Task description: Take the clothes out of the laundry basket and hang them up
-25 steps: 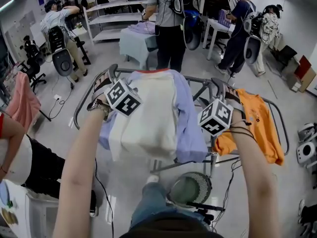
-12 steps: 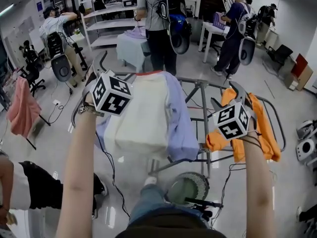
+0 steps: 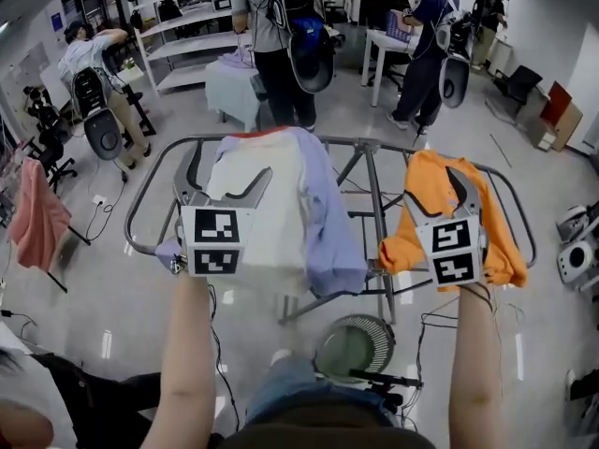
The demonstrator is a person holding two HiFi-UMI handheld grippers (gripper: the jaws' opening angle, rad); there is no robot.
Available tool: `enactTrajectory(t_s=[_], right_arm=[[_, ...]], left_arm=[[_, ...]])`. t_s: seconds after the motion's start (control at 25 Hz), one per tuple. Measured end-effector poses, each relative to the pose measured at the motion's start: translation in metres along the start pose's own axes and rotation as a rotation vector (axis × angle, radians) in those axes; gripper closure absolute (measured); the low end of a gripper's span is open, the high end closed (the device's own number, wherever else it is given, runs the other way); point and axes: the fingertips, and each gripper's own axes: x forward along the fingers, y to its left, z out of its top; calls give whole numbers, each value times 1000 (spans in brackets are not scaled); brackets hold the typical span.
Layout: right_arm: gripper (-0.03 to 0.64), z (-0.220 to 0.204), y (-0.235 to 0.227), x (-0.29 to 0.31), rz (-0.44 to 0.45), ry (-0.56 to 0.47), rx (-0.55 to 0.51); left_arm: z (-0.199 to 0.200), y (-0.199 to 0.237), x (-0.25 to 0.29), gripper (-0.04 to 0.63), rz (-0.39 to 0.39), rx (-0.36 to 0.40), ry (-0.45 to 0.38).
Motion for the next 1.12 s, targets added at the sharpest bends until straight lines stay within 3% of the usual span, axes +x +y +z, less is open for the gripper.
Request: enactTrajectory(t_s=[0.32, 0.44, 0.6, 0.72, 0.84, 1.04, 1.12], right_arm=[[268, -5, 2, -30, -42, -80, 210], [288, -6, 4, -41, -62, -111, 252], [325, -4, 9, -54, -75, -172, 296], [347, -4, 16, -61, -83, -196, 317], [385, -6, 22, -71, -117, -183, 315], [521, 0, 26, -92, -195, -175, 309], [585, 3, 24, -103, -232, -173, 308]], left_arm=[[-14, -31, -16, 91, -55, -97, -24], [-21, -37, -24, 130, -52, -120, -27], [-17, -45, -36, 198, -65, -104, -104], [-18, -51, -42, 266, -86, -96, -128], [-21, -50, -47, 382, -100, -119, -139], [-16, -42, -55, 588, -105, -131, -173], [-13, -46, -57, 594, -142, -124, -182]])
